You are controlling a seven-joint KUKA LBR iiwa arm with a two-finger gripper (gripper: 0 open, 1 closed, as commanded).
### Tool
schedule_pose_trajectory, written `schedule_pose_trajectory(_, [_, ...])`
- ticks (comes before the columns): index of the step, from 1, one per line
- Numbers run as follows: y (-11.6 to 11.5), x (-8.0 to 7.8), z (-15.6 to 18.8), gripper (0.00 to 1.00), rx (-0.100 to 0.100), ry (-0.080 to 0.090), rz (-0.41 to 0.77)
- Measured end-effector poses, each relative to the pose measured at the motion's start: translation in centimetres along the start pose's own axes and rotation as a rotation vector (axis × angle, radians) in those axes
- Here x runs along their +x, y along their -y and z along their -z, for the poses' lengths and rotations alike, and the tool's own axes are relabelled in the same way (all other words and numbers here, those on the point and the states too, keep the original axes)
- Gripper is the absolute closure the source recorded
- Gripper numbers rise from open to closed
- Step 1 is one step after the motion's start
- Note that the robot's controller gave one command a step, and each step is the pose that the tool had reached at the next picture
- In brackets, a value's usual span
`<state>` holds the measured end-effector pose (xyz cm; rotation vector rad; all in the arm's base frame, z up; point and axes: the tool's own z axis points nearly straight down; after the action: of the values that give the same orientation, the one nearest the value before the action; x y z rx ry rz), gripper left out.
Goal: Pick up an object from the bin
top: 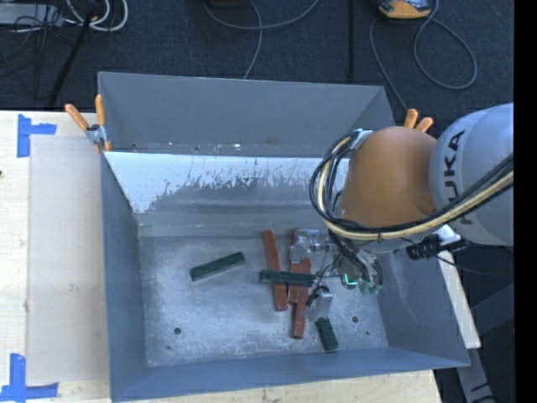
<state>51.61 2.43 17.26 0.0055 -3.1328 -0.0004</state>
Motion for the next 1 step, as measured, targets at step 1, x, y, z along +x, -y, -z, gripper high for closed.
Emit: schedule_pose_trajectory(1, [3.97,-1.55,-10.33,0.0,-0.002,0.006,-0.233])
